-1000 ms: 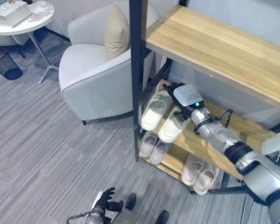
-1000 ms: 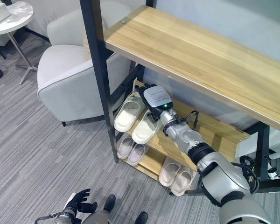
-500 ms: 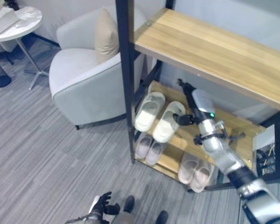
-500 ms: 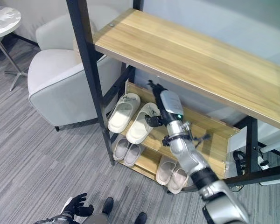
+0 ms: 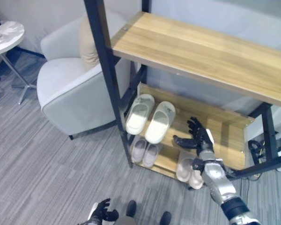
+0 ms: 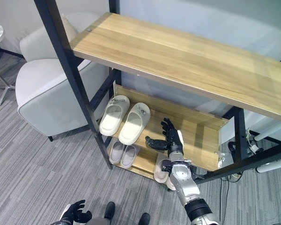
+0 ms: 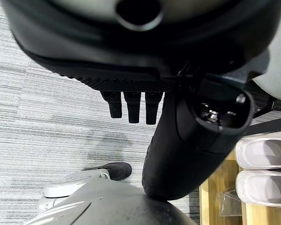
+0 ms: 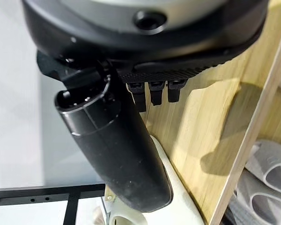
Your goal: Arrange the slippers neatly on the shoe rack.
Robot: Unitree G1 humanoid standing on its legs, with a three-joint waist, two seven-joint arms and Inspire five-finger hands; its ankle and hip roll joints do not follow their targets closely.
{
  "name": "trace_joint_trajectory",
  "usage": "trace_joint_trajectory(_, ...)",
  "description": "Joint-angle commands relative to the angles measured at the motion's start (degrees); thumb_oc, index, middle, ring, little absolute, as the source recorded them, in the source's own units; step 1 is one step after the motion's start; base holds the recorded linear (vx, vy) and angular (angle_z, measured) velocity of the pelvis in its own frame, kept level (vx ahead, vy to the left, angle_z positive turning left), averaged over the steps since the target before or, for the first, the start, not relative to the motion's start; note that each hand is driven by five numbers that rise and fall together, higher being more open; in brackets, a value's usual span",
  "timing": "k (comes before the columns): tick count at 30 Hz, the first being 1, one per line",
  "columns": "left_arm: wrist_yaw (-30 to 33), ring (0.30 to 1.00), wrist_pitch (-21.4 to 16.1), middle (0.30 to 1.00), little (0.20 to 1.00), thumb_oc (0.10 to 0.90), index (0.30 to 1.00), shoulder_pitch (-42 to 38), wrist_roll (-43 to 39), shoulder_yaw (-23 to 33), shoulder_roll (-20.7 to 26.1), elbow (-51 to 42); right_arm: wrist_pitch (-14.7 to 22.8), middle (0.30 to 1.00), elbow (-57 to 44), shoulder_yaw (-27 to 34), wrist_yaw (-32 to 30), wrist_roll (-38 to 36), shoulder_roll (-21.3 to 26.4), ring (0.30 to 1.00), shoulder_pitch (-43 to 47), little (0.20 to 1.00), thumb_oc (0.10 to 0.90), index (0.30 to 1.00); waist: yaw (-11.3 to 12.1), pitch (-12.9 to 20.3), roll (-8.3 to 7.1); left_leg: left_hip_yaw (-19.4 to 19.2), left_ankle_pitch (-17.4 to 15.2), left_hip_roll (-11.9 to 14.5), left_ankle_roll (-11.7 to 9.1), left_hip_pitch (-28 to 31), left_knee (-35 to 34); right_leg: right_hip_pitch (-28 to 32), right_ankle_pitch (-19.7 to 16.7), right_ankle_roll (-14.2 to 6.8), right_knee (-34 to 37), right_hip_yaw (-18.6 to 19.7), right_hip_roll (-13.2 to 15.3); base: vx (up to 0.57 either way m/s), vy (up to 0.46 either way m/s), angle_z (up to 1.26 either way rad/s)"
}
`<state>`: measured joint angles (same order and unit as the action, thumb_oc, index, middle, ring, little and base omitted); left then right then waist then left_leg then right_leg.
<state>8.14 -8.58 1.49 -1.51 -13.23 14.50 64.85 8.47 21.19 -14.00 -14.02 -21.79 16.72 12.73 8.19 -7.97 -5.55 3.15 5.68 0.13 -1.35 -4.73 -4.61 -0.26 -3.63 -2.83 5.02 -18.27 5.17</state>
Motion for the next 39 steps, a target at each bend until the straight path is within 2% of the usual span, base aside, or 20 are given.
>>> trace_joint_trajectory(1, -0.53, 0.9, -0.01, 0.9, 0.9, 0.8, 0.9, 0.56, 2.72, -4.42, -3.18, 4.65, 6.28, 0.9, 0.58, -0.2, 1.05, -3.87, -0.95, 0.9, 5.42, 0.9, 0.8, 0.9, 1.24, 3.01, -0.11, -0.21, -8.64, 1.86, -1.84, 3.93, -0.39, 1.84, 3.69, -4.34, -0.42, 0.66, 2.09, 0.01, 0.006, -0.04)
trace_joint_trajectory(8, -0.05, 0.9, 0.1, 0.9, 0.9, 0.8, 0.9, 0.69, 2.34, -4.57, -2.47, 5.07, 5.6, 0.9, 8.17, -1.78, 1.56, -8.44, -4.26, 0.9, 8.23, 0.9, 0.8, 0.9, 2.67, 2.51, -0.72, -0.13, -8.65, 1.84, -1.77, 4.01, -0.39, 1.95, 3.79, -4.3, -0.52, 0.45, 2.0, 0.0, 0.001, -0.03)
trace_joint_trajectory(17, 0.61, 0.9, 0.17, 0.9, 0.9, 0.8, 0.9, 0.81, 1.86, -5.11, -2.02, 5.47, 4.51, 0.9, 14.87, -2.54, 0.73, -8.19, -5.03, 0.9, 13.84, 0.9, 0.8, 0.9, 4.21, 2.05, -1.24, 0.23, -8.65, 1.68, -1.63, 4.01, -0.39, 1.98, 3.8, -4.35, -0.63, 0.11, 2.05, 0.0, 0.0, 0.0)
trace_joint_trajectory(39, 1.05, 0.9, 0.51, 0.9, 0.9, 0.8, 0.9, 0.82, 1.0, -7.27, -3.47, 6.99, 2.79, 0.9, 22.82, -6.18, 1.13, -6.13, -6.85, 0.9, 24.03, 0.9, 0.8, 0.9, 4.27, 3.09, -0.25, -0.35, -8.81, 1.87, -1.89, 4.85, -0.39, 2.59, 3.86, -4.07, -0.21, 0.68, 1.87, 0.0, 0.001, 0.0)
